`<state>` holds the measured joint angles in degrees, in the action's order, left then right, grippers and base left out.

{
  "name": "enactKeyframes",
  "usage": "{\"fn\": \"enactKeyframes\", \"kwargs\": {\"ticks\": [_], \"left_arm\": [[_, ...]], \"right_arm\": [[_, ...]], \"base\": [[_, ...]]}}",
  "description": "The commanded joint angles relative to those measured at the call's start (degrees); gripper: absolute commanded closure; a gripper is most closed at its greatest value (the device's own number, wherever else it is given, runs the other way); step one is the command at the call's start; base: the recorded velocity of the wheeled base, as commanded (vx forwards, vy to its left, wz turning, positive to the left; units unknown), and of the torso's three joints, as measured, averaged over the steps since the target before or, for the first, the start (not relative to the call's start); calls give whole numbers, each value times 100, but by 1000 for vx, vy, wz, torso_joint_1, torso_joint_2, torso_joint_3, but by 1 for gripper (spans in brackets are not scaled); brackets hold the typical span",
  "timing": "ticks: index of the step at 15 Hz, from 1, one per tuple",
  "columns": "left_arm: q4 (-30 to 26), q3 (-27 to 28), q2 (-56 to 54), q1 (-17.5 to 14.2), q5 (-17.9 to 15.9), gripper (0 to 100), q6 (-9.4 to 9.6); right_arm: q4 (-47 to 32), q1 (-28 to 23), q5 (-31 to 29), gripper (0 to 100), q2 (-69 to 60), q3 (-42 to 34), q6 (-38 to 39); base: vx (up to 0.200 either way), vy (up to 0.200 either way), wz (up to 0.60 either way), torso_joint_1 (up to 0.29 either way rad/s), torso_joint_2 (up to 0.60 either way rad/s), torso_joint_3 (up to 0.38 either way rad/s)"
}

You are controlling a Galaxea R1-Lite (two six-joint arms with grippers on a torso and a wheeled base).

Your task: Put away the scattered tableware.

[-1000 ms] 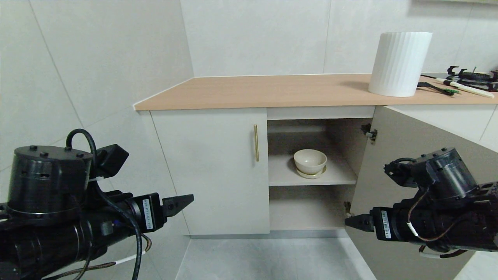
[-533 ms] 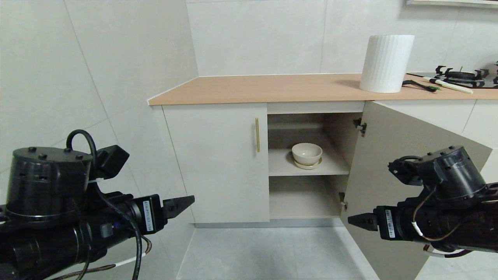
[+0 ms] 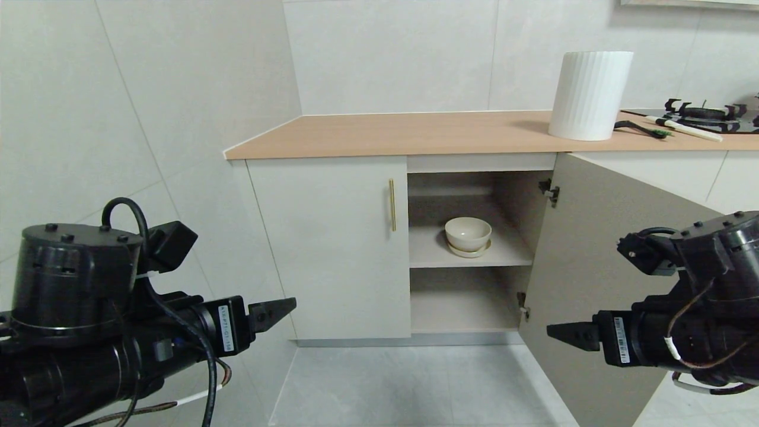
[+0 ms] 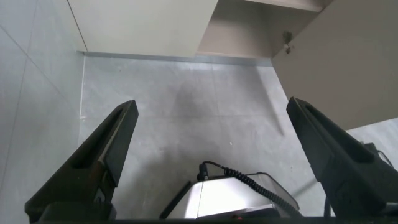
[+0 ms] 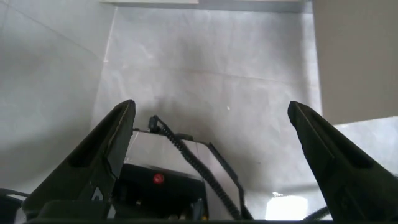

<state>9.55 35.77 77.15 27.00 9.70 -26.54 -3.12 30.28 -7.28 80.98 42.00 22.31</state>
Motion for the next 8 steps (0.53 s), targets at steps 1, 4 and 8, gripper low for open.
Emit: {"fn": "enactKeyframes", "kwargs": {"ticks": [1, 4, 8], "left_arm": [[-5, 0, 19, 16, 5, 0, 0], [-5, 0, 10, 33, 5, 0, 0], [3, 0, 1, 33, 5, 0, 0]], "right_arm": [[-171, -13, -2, 0, -232, 19, -104], [-664, -13, -2, 0, -443, 28, -429], [-1208, -31, -142, 0, -452, 212, -517]], "base": [[0, -200, 0, -2, 2, 2], [0, -200, 0, 7, 6, 2], [0, -200, 0, 0, 2, 2]]}}
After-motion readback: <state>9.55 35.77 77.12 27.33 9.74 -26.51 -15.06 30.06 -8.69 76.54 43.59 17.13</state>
